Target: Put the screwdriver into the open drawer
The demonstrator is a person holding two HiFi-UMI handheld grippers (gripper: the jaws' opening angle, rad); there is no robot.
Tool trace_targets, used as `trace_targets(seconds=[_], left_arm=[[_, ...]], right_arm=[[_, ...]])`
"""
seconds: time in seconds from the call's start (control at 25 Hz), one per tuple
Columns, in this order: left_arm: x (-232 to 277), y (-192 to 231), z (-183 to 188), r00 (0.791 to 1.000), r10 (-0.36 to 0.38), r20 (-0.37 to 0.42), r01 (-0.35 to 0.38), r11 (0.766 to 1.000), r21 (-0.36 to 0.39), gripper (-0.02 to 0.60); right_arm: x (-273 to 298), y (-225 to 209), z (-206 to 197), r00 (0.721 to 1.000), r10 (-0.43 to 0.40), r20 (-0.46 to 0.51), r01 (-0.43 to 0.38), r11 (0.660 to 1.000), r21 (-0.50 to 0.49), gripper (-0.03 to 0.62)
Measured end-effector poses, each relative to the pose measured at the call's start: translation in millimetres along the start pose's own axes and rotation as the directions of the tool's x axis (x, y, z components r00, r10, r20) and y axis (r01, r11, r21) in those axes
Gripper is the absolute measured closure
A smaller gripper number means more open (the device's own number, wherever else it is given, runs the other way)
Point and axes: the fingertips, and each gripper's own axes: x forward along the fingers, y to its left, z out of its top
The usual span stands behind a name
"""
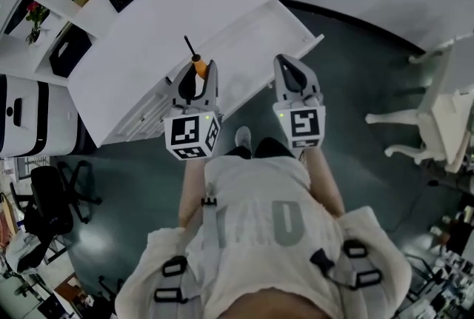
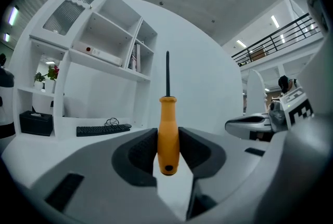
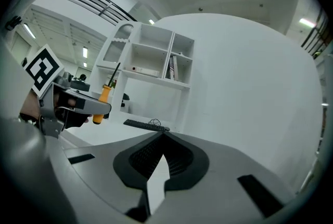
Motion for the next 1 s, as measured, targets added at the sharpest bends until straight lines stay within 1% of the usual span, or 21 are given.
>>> trace_targets(seconds=[0.2,0.32,0.44,0.6,0.8,1.0], left_arm=[[21,2,5,1.000,0.009,-0.013,-0.009,1.000,0.017,0.459],[30,-2,10,1.000,0.022,-0.015,-0.021,0.999,0.046,0.459],[34,-1,15,0.999,0.044,-0.004,-0.043,0.998,0.038,0.459],[40,-1,14,0.998,0.059,-0.012,-0.058,0.997,0.040,0.459],[45,-10,7,0.997,0.068,-0.028,-0.067,0.997,0.044,0.459],[47,-5,5,0.996,0.091,-0.024,-0.090,0.995,0.035,0.459]], right_arm=[[24,-8,8,1.000,0.024,0.014,-0.024,1.000,0.013,0.589],[29,-22,11,0.999,-0.002,0.045,0.000,0.999,0.041,0.589],[33,-34,12,0.998,-0.020,0.062,0.017,0.998,0.053,0.589],[36,-38,12,0.998,0.006,0.063,-0.009,0.998,0.056,0.589],[35,-44,12,0.996,0.010,0.089,-0.017,0.997,0.079,0.589],[38,-36,13,0.994,0.054,0.095,-0.059,0.997,0.057,0.589]])
